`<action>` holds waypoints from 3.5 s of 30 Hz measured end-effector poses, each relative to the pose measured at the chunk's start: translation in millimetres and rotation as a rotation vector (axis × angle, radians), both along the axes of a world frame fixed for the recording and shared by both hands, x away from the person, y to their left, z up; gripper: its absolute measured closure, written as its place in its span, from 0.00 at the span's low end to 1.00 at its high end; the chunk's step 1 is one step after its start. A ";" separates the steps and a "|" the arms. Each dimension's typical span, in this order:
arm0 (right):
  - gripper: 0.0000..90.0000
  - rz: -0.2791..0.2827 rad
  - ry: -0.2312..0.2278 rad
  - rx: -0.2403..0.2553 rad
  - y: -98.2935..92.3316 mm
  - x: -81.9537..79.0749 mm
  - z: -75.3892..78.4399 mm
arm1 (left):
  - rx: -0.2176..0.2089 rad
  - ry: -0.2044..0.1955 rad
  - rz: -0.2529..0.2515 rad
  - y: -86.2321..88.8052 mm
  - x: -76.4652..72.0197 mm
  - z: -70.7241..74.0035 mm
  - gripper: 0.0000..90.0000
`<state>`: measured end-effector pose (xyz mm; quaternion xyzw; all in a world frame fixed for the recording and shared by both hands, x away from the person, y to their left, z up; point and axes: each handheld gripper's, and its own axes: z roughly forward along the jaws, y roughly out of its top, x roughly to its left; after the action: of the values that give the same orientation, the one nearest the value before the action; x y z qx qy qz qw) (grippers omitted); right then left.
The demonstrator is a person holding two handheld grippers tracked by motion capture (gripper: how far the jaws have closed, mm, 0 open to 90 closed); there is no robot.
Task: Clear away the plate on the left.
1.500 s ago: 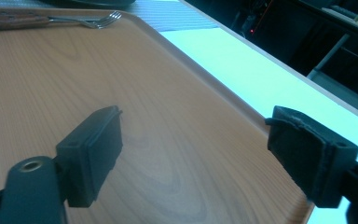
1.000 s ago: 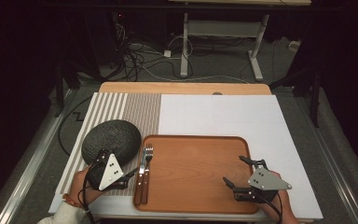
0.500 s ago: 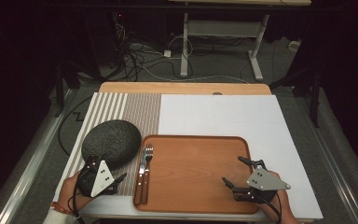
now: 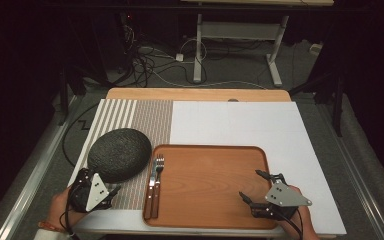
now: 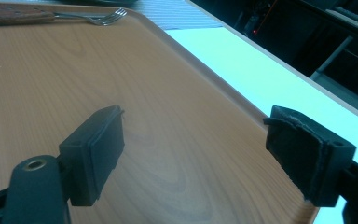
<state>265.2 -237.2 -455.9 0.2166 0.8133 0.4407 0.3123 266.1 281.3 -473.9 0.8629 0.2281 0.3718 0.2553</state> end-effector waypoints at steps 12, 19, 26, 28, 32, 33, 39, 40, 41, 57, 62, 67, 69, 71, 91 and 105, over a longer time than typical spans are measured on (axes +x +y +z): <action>0.23 0.010 0.015 -0.010 4.5 1.0 -2.5 | 0.090 0.002 0.031 39.4 11.3 -11.0 0.19; 0.23 0.006 0.023 -0.011 5.4 1.4 -3.8 | 0.246 -0.050 0.036 38.3 24.6 -17.3 0.19; 0.24 0.005 0.027 -0.016 5.0 1.1 -4.9 | 0.447 -0.199 -0.014 25.3 29.8 -26.2 0.21; 0.24 0.003 0.031 -0.016 4.5 1.3 -5.2 | 0.481 -0.228 -0.024 22.0 28.7 -30.2 0.25; 0.24 0.006 0.031 -0.022 5.7 1.5 -5.7 | 0.536 -0.254 -0.043 16.4 28.8 -40.2 0.48; 0.25 0.006 0.030 -0.024 6.3 1.2 -5.8 | 0.548 -0.250 -0.048 15.0 29.9 -41.8 0.56; 0.25 0.006 0.025 -0.028 6.3 1.2 -5.5 | 0.637 -0.271 -0.074 6.9 36.2 -51.9 0.83; 0.25 0.007 0.026 -0.027 6.6 1.4 -5.6 | 0.645 -0.279 -0.078 6.6 37.0 -52.4 0.84; 0.25 0.008 0.027 -0.028 6.8 1.5 -5.7 | 0.652 -0.288 -0.076 6.3 38.1 -53.2 0.85; 0.26 0.006 0.024 -0.038 5.8 0.7 -5.5 | 0.787 -0.361 -0.070 -5.3 45.8 -59.4 0.93; 0.26 0.004 0.024 -0.037 5.4 1.0 -5.5 | 0.795 -0.368 -0.074 -7.8 44.7 -57.5 0.93; 0.26 0.003 0.023 -0.039 5.4 1.1 -5.5 | 0.788 -0.407 -0.080 -14.8 41.9 -50.5 0.93; 0.26 0.002 0.025 -0.038 5.2 1.0 -5.5 | 0.781 -0.427 -0.080 -18.2 41.7 -47.6 0.93; 0.26 0.002 0.023 -0.039 5.1 0.8 -5.4 | 0.776 -0.435 -0.080 -22.4 41.4 -44.9 0.93; 0.26 -0.008 0.020 -0.029 2.1 1.0 -4.7 | 0.725 -0.533 -0.204 -77.2 27.7 -27.1 0.93; 0.26 -0.018 0.016 -0.024 -0.3 0.9 -4.0 | 0.712 -0.588 -0.302 -114.0 16.5 -20.5 0.93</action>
<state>266.1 -237.4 -459.9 0.2236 0.8190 0.4262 0.3123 282.6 167.3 -494.4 0.7785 -0.1231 0.6135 0.0490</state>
